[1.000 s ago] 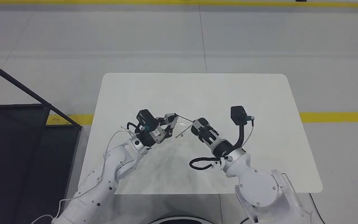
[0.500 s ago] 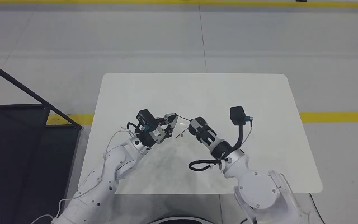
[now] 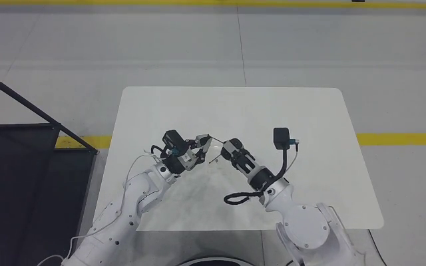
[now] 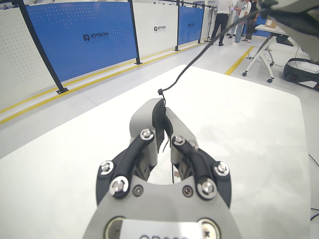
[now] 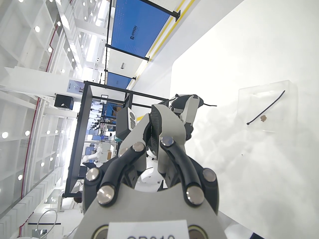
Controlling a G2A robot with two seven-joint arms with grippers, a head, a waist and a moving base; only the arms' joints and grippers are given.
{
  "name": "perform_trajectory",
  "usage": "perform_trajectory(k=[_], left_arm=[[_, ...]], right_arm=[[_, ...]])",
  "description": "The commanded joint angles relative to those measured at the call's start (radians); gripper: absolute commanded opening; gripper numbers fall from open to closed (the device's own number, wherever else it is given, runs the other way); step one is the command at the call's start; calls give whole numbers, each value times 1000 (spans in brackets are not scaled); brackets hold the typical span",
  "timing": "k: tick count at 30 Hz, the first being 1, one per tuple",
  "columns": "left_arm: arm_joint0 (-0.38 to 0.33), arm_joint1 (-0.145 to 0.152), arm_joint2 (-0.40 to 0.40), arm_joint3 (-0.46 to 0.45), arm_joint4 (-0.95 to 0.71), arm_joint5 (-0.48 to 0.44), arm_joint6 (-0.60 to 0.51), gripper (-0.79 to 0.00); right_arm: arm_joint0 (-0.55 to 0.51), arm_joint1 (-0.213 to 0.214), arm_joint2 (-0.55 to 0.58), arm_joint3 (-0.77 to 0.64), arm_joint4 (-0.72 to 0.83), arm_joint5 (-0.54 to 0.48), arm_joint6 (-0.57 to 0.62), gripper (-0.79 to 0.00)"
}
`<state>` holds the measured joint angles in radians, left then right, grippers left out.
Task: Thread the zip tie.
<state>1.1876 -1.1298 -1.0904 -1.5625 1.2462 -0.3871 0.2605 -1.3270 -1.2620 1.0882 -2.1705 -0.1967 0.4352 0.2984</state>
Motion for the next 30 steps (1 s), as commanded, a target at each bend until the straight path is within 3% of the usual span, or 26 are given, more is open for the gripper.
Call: perform_trajectory(k=[1,30], left_arm=[[0,0,0,0,0,0,0,-785],[4,-1,-1,-5,-1,6,-4,-785]], right_arm=[[1,-1,-3,5,0,-5,-2,-785],[12,-9,-11,4,-107,189,23,-785]])
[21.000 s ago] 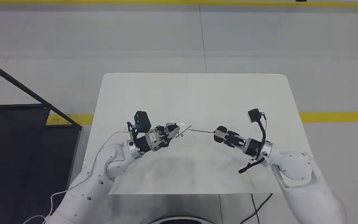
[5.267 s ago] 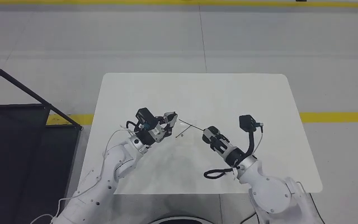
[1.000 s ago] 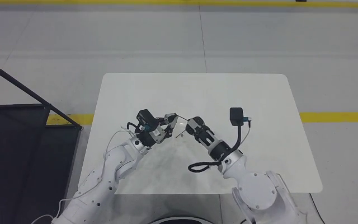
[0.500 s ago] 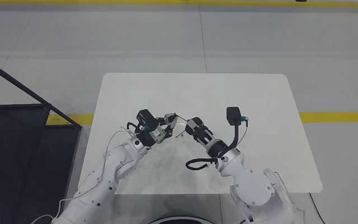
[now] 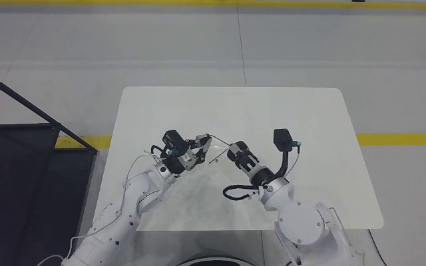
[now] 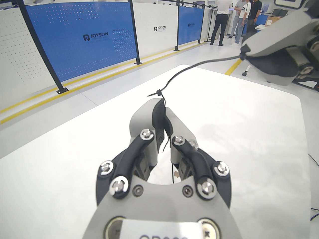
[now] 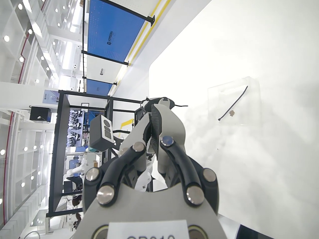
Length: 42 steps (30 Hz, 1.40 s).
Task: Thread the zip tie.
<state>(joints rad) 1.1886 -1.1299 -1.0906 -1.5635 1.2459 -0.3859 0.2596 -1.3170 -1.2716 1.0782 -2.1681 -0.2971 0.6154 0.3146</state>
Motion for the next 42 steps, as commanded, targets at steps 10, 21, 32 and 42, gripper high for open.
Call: perform_trajectory(k=[10,21,32,42], left_arm=[[14,-5,-11,-21,5,5,-16,-785],[21,-9,-16,-24,28,-8,-6,-785],[36,-15,-33,-26,38,25,34,-785],[46,-20,-32,-36,73,43,43,-785]], right_arm=[[26,-2,-13,12,-47,51,50,-785],[66,-10,-39,31,-74,94,71,-785],[68,-14,-47,24,-118,136,66,-785],[76,-16,-57,24,-164,172,99,-785]])
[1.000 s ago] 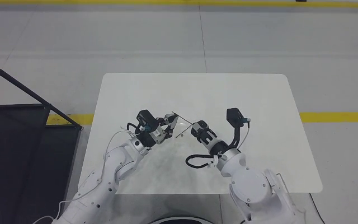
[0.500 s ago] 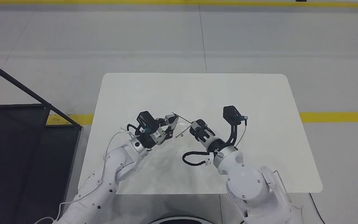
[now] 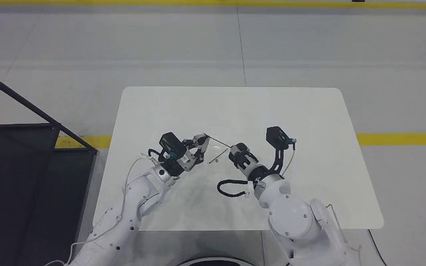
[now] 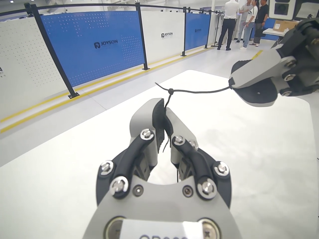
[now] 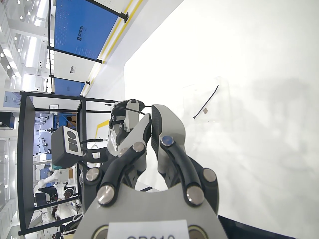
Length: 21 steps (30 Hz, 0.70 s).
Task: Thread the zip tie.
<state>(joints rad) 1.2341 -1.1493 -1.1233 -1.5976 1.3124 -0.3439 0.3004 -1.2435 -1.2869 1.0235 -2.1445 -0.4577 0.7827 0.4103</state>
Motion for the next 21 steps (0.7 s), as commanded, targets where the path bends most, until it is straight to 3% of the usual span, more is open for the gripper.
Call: perform_trajectory(k=[1,21], left_arm=[[2,-1,1,-3,17,4,4,-785],[15,-12,11,-7,99,44,22,-785]], right_arm=[[5,-2,-5,1,-4,8,5,-785],[30,-17,-21,7,-21,43,19,-785]])
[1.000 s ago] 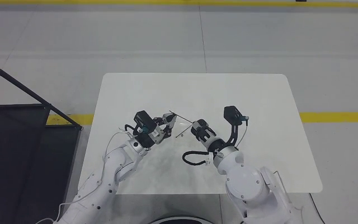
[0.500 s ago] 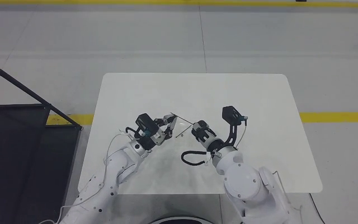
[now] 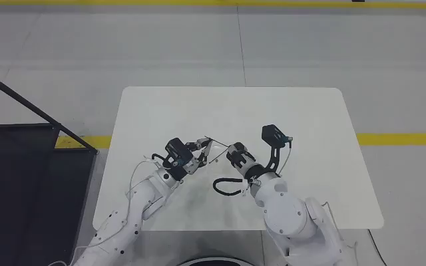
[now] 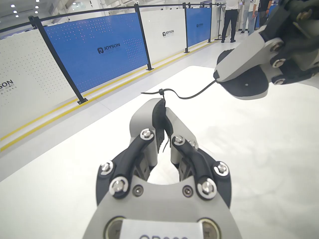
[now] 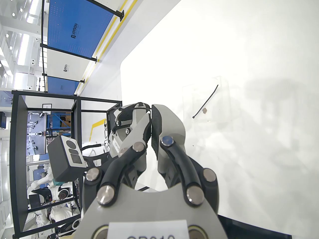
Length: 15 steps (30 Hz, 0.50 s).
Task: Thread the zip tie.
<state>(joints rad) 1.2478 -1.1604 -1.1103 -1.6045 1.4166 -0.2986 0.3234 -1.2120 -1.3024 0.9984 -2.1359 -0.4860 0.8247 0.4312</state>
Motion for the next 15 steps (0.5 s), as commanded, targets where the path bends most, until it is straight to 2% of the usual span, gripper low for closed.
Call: perform_trajectory(k=[1,2,3,4,7,11,15], left_arm=[[2,-1,-4,-1,-13,-4,0,-785],[3,-1,-7,-1,-26,-10,0,-785],[5,-2,-10,0,-46,-21,-2,-785],[7,-2,-15,-1,-79,-39,-4,-785],[8,0,-39,-4,-142,-91,-18,-785],[26,3,-61,-29,-163,-112,-39,-785],[54,5,-72,-63,-202,-144,-63,-785]], right_arm=[[-4,-2,7,-3,12,-1,-5,-785],[-8,-2,11,-5,17,-5,-6,-520],[-12,-2,15,-7,18,-9,-6,-139],[-17,-2,19,-12,20,-19,-7,0],[-48,1,39,-33,25,-61,-16,0],[-130,12,99,-92,32,-130,-32,0],[-249,32,180,-155,6,-255,-7,0]])
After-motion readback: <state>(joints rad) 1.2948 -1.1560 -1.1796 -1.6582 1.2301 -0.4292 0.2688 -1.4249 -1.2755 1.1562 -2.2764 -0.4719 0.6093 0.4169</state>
